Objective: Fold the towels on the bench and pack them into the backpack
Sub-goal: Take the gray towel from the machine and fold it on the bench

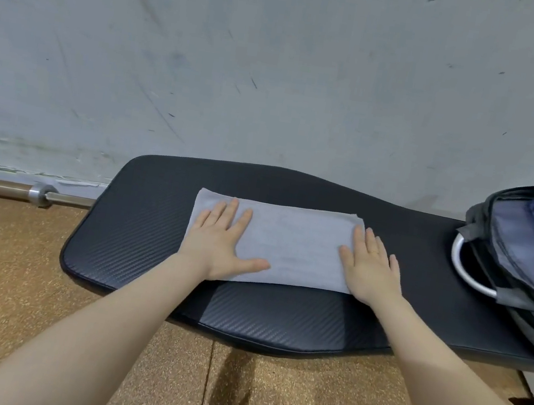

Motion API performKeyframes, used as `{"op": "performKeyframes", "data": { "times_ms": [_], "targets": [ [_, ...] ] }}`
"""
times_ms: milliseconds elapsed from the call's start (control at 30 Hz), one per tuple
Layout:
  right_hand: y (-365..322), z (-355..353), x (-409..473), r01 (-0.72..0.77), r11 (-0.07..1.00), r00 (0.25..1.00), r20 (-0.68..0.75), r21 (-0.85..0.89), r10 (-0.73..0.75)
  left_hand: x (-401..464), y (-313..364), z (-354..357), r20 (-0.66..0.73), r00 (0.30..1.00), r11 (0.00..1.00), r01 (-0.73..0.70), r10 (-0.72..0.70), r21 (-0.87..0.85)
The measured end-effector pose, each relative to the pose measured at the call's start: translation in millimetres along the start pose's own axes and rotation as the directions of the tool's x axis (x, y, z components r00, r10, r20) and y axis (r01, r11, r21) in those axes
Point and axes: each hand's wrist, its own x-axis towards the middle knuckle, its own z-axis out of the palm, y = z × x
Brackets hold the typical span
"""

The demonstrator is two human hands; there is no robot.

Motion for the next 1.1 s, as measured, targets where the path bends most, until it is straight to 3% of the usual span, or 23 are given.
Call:
{"op": "performKeyframes", "data": {
  "times_ms": [133,200,267,367,433,633,700,800,867,967,1100],
  "targets": [
    [-9,-4,-13,-0.11,0.994,0.974,-0.2,0.009,0.109,-1,7,-9,0.058,0.997,0.999,0.045,-0.045,0.007],
    [-11,-12,-16,-0.227,0.953,0.959,-0.124,0.201,0.254,-2,15,-12,0.061,0.996,0.998,0.066,-0.066,0.004],
    [-8,-24,-13,-0.329,0.831,0.938,0.057,0.45,0.341,-2,29,-12,0.009,0.999,0.999,0.032,-0.032,-0.032],
    [-3,-39,-11,-0.341,0.61,0.937,0.205,0.715,0.283,3,55,-7,-0.037,0.993,0.993,-0.116,0.115,-0.032],
    [1,-47,-14,-0.296,0.483,0.952,0.211,0.824,0.222,8,71,-4,-0.019,0.977,0.977,-0.214,0.215,0.009],
    [16,-55,-22,-0.109,0.601,0.968,-0.053,0.792,0.246,8,120,14,0.045,0.953,0.954,-0.301,0.3,0.015],
    [2,-53,-29,-0.025,0.734,0.973,-0.151,0.679,0.172,8,120,12,-0.002,0.954,0.952,-0.298,0.299,-0.062],
    [-31,-45,-37,0.103,0.925,0.963,-0.269,0.366,-0.001,1,100,2,-0.174,0.954,0.946,-0.274,0.245,-0.171],
    [-52,-39,-41,0.128,0.966,0.966,-0.249,0.226,-0.069,-9,80,-3,-0.247,0.961,0.965,-0.174,0.123,-0.198],
    [-72,-27,-44,0.115,0.985,0.987,-0.127,0.127,-0.099,-26,50,-5,-0.218,0.967,0.984,0.101,-0.132,-0.144],
    [-82,-20,-43,0.153,0.988,0.988,0.008,0.028,-0.153,-38,34,-4,-0.176,0.908,0.922,0.357,-0.38,-0.151]
  ]
}}
